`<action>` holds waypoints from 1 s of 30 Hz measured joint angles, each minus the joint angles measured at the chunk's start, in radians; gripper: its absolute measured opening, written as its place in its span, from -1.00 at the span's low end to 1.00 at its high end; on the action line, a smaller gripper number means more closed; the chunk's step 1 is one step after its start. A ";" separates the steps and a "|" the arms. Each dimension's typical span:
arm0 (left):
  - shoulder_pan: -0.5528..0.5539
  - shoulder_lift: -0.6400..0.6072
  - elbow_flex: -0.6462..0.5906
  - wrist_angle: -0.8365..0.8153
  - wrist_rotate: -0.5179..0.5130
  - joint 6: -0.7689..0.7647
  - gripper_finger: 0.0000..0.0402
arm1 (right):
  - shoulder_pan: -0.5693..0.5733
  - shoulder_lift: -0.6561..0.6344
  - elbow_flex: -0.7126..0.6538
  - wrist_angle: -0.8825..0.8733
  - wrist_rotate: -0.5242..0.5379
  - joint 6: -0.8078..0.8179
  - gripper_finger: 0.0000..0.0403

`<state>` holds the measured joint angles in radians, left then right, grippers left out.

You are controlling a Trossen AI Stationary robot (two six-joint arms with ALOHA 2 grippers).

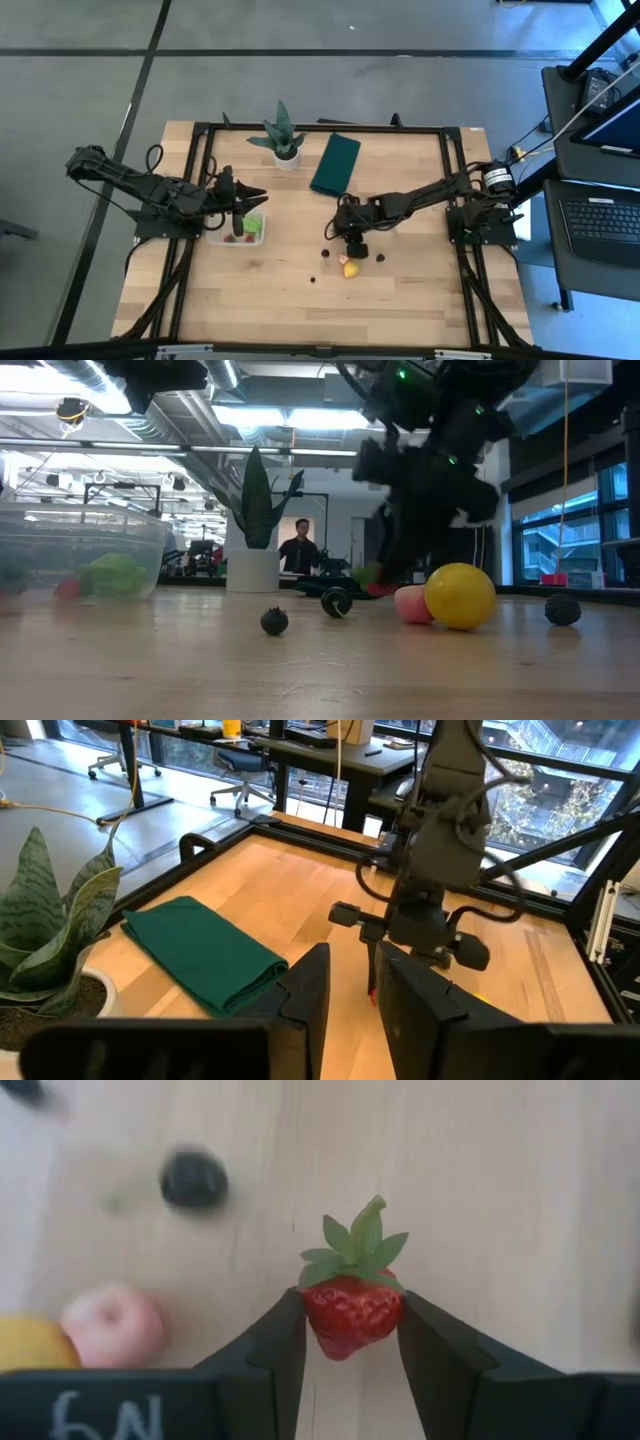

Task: Pick and placing Produce into tupperware
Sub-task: Put the strawberry into the transparent bin

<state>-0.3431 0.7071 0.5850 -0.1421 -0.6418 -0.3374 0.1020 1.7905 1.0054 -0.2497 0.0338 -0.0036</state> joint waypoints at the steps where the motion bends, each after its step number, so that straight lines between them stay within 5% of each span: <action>1: 0.000 0.000 0.000 0.000 0.000 0.000 -0.60 | 0.000 0.000 0.017 -0.004 0.000 0.000 -0.29; 11: -0.027 -0.073 0.001 0.229 0.041 0.162 -0.56 | -0.007 -0.001 0.282 0.030 0.000 -0.006 -0.27; 19: -0.061 -0.156 0.001 0.286 0.107 0.243 -0.52 | -0.014 0.017 0.398 0.268 0.000 -0.058 -0.26; 30: -0.090 -0.169 0.001 0.285 0.116 0.244 -0.58 | -0.040 0.345 0.692 0.341 -0.067 -0.027 -0.24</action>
<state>-0.4332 0.5377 0.5858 0.1432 -0.5255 -0.0937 0.0616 2.1356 1.6975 0.0914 -0.0328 -0.0302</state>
